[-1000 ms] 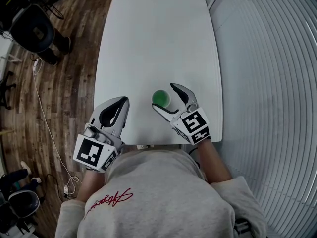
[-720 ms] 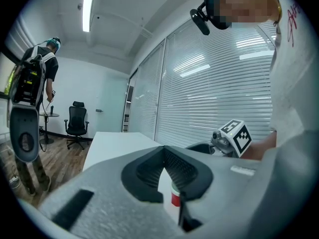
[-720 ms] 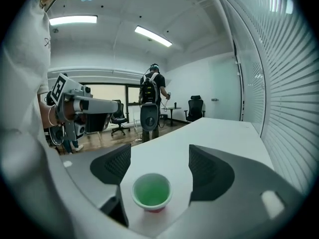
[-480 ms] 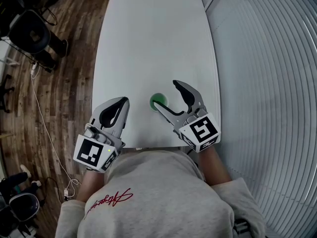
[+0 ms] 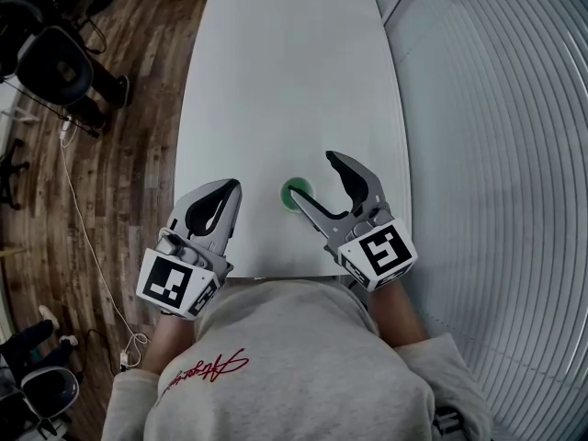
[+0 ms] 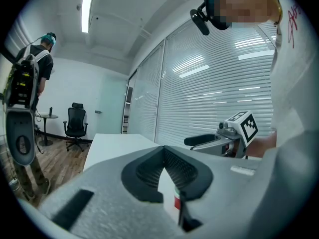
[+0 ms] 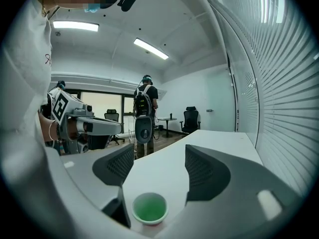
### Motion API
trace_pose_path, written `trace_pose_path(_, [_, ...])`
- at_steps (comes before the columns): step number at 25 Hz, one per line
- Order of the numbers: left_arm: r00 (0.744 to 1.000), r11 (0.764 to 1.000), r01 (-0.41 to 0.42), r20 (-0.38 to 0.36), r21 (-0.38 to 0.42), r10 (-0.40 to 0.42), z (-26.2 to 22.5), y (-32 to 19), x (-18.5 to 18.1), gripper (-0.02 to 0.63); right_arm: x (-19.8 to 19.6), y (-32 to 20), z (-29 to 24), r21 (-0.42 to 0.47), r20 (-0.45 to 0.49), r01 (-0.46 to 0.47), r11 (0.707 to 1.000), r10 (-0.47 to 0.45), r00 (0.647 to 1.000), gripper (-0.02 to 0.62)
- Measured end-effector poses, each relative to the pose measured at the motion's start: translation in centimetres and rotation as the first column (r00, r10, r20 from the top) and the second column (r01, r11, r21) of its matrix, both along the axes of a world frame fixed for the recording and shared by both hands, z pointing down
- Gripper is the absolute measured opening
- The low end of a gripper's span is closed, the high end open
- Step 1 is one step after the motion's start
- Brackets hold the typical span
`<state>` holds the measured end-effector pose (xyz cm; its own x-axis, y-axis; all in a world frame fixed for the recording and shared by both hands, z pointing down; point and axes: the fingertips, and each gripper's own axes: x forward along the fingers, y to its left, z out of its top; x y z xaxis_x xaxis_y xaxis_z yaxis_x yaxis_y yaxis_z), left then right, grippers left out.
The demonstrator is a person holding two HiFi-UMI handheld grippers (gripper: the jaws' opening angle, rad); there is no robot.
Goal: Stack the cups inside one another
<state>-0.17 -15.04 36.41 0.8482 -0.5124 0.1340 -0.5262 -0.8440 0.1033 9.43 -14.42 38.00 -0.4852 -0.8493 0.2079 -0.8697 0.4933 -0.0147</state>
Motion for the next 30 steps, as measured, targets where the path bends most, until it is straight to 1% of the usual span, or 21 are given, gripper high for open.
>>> trace_pose_path(7, [1.000, 1.000, -0.002, -0.004, 0.008, 0.002, 0.2, 0.3, -0.4, -0.005, -0.4, 0.4, -0.1, 0.019, 0.001, -0.009, 1.000, 0.009, 1.000, 0.298])
trace_pose_path(11, [1.000, 1.000, -0.001, -0.004, 0.008, 0.001, 0.2, 0.2, -0.1, -0.005, -0.1, 0.3, -0.2, 0.023, 0.004, -0.011, 1.000, 0.011, 1.000, 0.283])
trace_pose_path(14, [1.000, 1.000, 0.000, -0.005, 0.010, 0.000, -0.1, 0.1, 0.1, -0.005, 0.3, 0.2, -0.5, 0.027, 0.009, -0.020, 0.999, 0.020, 1.000, 0.254])
trace_pose_path(21, [1.000, 1.000, 0.002, -0.007, 0.014, -0.002, -0.3, 0.7, -0.4, -0.005, -0.2, 0.9, -0.8, 0.028, 0.015, -0.022, 0.999, 0.021, 1.000, 0.221])
trace_pose_path(30, [1.000, 1.000, -0.002, -0.007, 0.017, 0.002, -0.5, 0.6, -0.1, -0.005, 0.4, 0.8, -1.4, 0.050, 0.019, -0.044, 0.998, 0.043, 0.999, 0.158])
